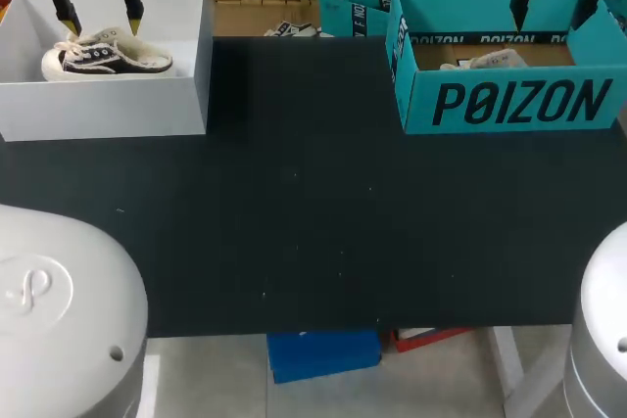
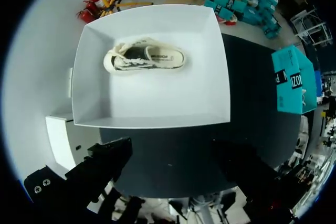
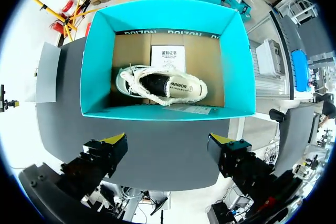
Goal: Take the shoe out of the shoebox, open the shoe tongue, remove and reinsert the insole, then place the shoe into the shoebox
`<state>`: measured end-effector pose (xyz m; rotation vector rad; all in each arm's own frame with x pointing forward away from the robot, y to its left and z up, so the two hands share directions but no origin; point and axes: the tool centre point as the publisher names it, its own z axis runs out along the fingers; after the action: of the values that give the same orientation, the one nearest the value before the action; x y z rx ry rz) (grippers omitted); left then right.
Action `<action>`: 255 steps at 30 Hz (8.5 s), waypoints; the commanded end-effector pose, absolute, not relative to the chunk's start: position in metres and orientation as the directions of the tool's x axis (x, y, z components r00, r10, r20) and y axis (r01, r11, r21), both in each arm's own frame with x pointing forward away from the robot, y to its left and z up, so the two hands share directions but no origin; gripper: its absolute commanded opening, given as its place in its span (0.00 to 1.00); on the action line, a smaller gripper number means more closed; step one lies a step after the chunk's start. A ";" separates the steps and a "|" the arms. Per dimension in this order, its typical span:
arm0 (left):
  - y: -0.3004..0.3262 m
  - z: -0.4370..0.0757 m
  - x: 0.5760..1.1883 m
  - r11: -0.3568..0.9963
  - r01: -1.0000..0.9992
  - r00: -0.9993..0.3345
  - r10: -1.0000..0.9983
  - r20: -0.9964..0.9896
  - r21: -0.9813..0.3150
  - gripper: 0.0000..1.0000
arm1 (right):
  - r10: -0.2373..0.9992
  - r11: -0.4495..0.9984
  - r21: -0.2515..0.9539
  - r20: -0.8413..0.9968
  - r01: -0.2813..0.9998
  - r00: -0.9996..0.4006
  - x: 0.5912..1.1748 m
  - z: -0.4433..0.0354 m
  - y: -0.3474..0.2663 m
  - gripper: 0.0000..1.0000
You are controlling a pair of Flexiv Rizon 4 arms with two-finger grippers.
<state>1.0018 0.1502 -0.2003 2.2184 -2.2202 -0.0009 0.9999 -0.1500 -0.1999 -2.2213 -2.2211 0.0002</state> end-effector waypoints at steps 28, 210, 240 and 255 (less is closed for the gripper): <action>0.198 -0.192 1.052 0.997 0.033 -0.993 0.025 -0.117 -0.069 1.00 | 1.000 0.000 0.000 0.000 1.000 0.000 1.000 -0.200 -0.150 1.00; -0.048 -0.197 0.927 0.987 0.079 -0.949 0.117 -0.293 0.136 0.00 | 1.000 0.000 0.000 0.000 1.000 0.000 1.000 -0.200 -0.150 1.00; -0.075 -0.228 0.899 0.980 0.170 -0.941 0.193 -0.277 0.104 0.00 | 1.000 0.000 0.000 0.000 1.000 0.000 1.000 -0.200 -0.150 1.00; -0.084 -0.224 0.890 0.971 0.232 -0.942 0.240 -0.235 0.064 0.00 | 1.000 0.000 0.000 0.000 1.000 0.000 1.000 -0.200 -0.150 1.00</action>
<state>0.8901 -0.0850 -0.2255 -0.4046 -3.3587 -0.0628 0.9995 -0.1502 -0.2000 -2.2214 -2.2213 -0.0012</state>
